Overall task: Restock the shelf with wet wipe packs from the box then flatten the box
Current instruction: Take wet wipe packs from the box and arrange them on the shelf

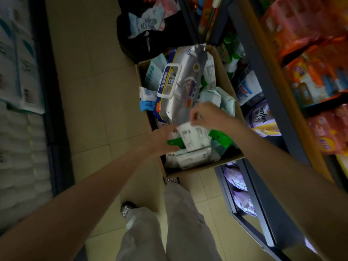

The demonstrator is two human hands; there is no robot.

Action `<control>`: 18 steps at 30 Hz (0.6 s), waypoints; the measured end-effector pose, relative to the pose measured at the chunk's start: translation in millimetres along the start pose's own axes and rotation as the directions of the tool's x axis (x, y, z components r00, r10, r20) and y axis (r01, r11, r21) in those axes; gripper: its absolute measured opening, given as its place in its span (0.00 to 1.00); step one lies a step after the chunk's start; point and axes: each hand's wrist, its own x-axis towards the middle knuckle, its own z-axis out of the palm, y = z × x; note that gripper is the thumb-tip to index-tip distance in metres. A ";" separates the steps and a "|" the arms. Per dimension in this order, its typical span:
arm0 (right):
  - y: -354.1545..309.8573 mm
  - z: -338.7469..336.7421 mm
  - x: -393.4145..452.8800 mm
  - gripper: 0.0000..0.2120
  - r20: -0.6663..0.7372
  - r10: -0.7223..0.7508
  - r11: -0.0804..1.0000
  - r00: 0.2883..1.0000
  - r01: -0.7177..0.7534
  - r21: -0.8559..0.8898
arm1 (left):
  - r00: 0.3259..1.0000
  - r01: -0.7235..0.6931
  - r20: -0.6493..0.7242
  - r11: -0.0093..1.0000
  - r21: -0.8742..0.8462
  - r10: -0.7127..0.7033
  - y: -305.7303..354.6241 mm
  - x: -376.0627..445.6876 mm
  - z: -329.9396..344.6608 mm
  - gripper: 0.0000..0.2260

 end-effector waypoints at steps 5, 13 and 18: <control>-35.5 -37.9 -6.6 0.03 -0.167 -0.089 0.928 0.982 0.142 0.345 | 0.948 -0.008 -0.308 0.965 -0.263 -0.076 9.1 6.0 -27.5 0.13; -6.4 72.7 -4.9 0.16 0.212 -0.033 0.969 0.977 0.084 -0.233 | 0.934 0.222 -0.209 0.930 -0.293 -0.289 -43.9 -26.8 -39.6 0.13; -6.7 136.0 8.7 0.14 0.325 -0.013 0.812 0.946 0.200 -0.548 | 0.897 0.308 -0.209 0.890 -0.336 -0.390 -57.4 -42.1 -27.4 0.14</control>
